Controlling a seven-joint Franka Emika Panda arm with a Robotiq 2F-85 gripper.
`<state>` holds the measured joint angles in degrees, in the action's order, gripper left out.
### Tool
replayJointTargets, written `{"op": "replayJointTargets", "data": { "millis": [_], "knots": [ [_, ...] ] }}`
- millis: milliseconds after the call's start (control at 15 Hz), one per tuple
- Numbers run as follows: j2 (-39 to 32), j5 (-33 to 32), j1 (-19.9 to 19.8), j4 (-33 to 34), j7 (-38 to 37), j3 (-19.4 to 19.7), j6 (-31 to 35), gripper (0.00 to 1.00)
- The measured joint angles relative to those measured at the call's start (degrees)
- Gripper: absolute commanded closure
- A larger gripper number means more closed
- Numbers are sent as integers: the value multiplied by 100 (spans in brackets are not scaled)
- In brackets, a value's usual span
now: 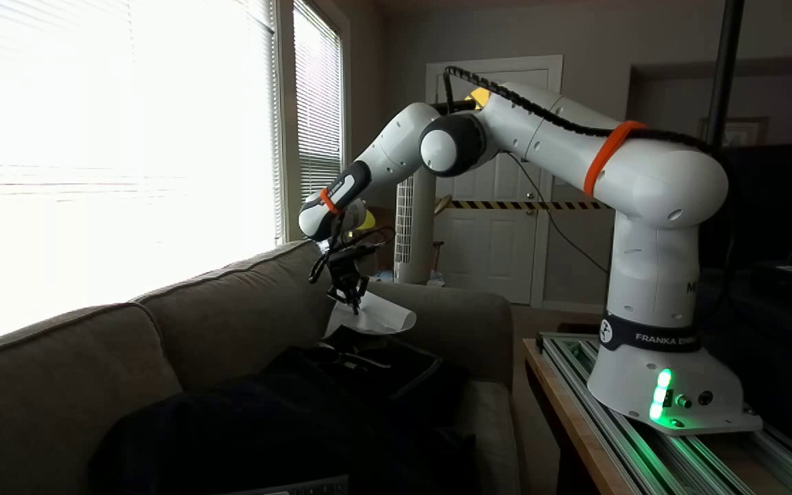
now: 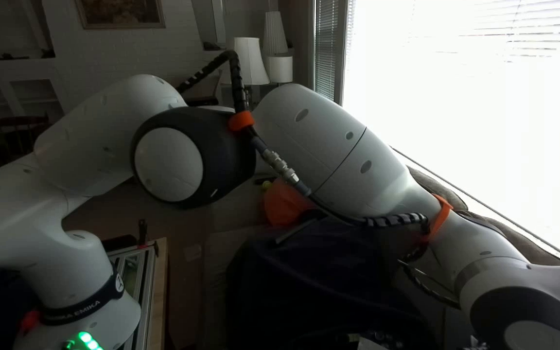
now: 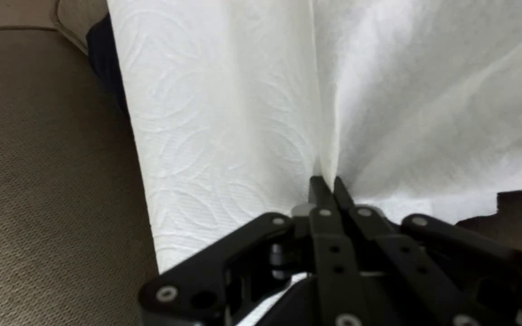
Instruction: Use the white napkin to wipe the black box.
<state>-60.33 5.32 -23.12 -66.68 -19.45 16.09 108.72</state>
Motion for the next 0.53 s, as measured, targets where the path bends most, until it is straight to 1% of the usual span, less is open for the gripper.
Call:
{"op": "replayJointTargets", "data": {
  "millis": [133, 200, 400, 533],
  "knots": [
    [37, -10, 17, -70, 302, -73, -373, 100],
    [40, -26, 40, -104, 322, -76, -445, 100],
    [79, 0, 116, -135, 231, -72, -387, 100],
    [265, 82, 174, -180, 229, -139, -261, 100]
  ]
}}
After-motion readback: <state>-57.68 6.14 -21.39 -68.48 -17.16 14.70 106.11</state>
